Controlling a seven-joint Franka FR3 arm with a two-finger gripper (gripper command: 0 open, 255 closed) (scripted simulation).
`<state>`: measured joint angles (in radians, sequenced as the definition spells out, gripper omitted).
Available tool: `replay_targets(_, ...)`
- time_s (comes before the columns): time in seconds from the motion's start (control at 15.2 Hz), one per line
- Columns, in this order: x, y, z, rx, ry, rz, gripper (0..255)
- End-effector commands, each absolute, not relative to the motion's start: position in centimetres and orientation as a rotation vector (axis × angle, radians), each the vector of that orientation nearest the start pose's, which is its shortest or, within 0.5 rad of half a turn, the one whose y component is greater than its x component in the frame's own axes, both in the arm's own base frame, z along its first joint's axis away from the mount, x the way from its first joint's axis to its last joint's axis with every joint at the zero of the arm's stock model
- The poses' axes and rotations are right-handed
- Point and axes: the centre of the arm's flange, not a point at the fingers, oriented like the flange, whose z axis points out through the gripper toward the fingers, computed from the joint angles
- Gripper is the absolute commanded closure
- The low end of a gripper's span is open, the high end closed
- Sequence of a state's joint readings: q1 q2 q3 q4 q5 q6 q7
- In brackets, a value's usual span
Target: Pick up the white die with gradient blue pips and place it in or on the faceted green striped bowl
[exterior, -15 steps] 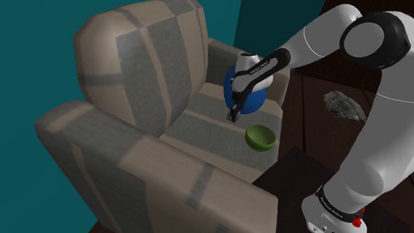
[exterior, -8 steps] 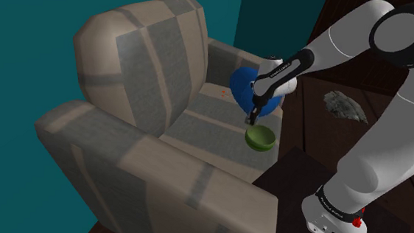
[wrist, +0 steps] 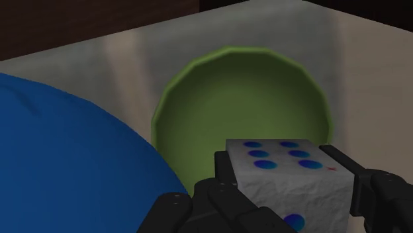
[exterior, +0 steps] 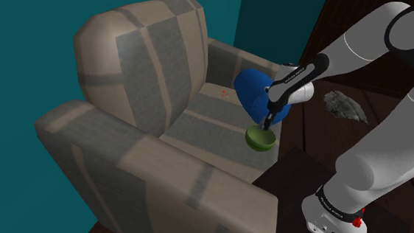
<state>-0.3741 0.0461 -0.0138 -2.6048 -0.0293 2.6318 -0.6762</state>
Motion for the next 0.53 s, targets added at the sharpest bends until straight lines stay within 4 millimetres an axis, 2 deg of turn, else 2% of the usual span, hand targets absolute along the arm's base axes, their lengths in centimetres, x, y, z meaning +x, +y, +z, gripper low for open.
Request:
replay_targets(0.0,40.3,-16.6,22.6,-3.106,-0.492,0.037,255)
replay_targets(0.46,40.3,-16.6,18.9,-3.106,-0.492,0.037,255)
